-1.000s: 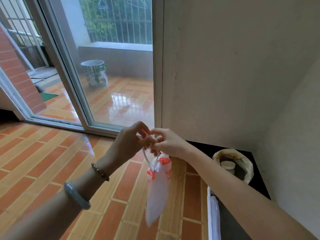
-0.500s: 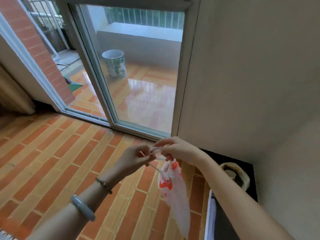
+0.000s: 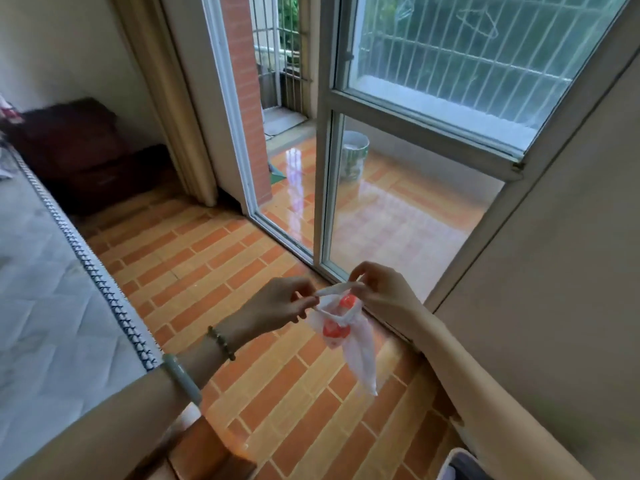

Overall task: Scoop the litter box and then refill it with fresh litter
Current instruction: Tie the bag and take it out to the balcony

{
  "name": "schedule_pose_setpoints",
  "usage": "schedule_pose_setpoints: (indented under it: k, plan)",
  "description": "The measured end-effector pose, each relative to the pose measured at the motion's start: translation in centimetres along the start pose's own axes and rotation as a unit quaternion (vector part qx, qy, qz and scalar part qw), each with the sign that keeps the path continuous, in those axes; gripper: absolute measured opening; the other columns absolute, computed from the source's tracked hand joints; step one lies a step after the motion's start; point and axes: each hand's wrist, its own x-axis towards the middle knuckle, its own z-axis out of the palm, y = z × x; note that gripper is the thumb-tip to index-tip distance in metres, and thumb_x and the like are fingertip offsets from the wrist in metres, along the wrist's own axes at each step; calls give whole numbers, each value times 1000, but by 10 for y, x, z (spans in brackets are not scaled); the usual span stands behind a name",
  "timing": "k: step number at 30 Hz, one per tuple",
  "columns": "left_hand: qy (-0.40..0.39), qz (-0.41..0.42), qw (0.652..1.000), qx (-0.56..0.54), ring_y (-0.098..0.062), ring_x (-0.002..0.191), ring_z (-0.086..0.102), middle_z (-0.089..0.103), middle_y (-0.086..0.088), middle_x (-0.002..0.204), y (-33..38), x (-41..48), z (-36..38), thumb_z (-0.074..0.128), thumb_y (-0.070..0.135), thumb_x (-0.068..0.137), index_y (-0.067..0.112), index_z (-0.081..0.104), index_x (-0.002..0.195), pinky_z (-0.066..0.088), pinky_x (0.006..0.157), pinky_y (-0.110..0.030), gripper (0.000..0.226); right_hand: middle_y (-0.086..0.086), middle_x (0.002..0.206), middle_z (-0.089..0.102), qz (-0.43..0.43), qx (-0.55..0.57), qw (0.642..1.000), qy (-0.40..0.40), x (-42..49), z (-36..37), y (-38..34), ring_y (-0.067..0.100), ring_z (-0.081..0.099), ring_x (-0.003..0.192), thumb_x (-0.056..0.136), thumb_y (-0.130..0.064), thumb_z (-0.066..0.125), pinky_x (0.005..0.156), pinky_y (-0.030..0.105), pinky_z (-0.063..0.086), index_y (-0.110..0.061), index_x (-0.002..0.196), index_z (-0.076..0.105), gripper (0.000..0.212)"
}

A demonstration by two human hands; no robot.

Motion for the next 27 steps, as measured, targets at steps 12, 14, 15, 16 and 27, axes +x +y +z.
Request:
schedule_pose_setpoints:
  k: [12, 14, 15, 16, 27]
  plan:
    - [146, -65, 986, 48, -3, 67, 61, 63, 12, 73, -55, 67, -123, 61, 22, 89, 20, 62, 89, 47, 53, -14, 3, -4, 72, 64, -96, 56, 993, 41, 148, 24, -70, 8, 57, 65, 80, 0, 68, 65, 27, 48, -23, 79, 64, 22]
    - [157, -71, 984, 53, 3, 66, 59, 61, 16, 70, -68, 88, -137, 61, 21, 89, 22, 62, 87, 43, 54, -10, 3, -3, 74, 64, -99, 49, 993, 32, 179, 26, -71, 8, 58, 68, 79, -1, 69, 67, 26, 50, -18, 82, 67, 18]
    - [164, -75, 982, 48, 4, 66, 59, 60, 16, 68, -75, 98, -145, 61, 20, 89, 22, 62, 87, 42, 55, -9, 3, -3, 74, 64, -105, 42, 993, 29, 196, 26, -73, 9, 58, 68, 78, -2, 70, 68, 26, 50, -16, 83, 68, 16]
    - [171, -78, 981, 41, 5, 66, 58, 60, 17, 65, -82, 109, -154, 62, 19, 89, 22, 63, 86, 42, 56, -9, 4, -4, 74, 64, -116, 33, 992, 26, 214, 26, -73, 9, 59, 69, 78, -3, 71, 69, 26, 50, -15, 84, 69, 14]
    - [206, -96, 973, 28, 5, 77, 57, 63, 18, 79, -151, 248, -266, 61, 28, 89, 28, 62, 86, 43, 63, -9, 4, -17, 72, 63, -161, 24, 986, -30, 427, 17, -100, -5, 61, 70, 77, -8, 73, 64, 7, 47, -21, 88, 67, 18]
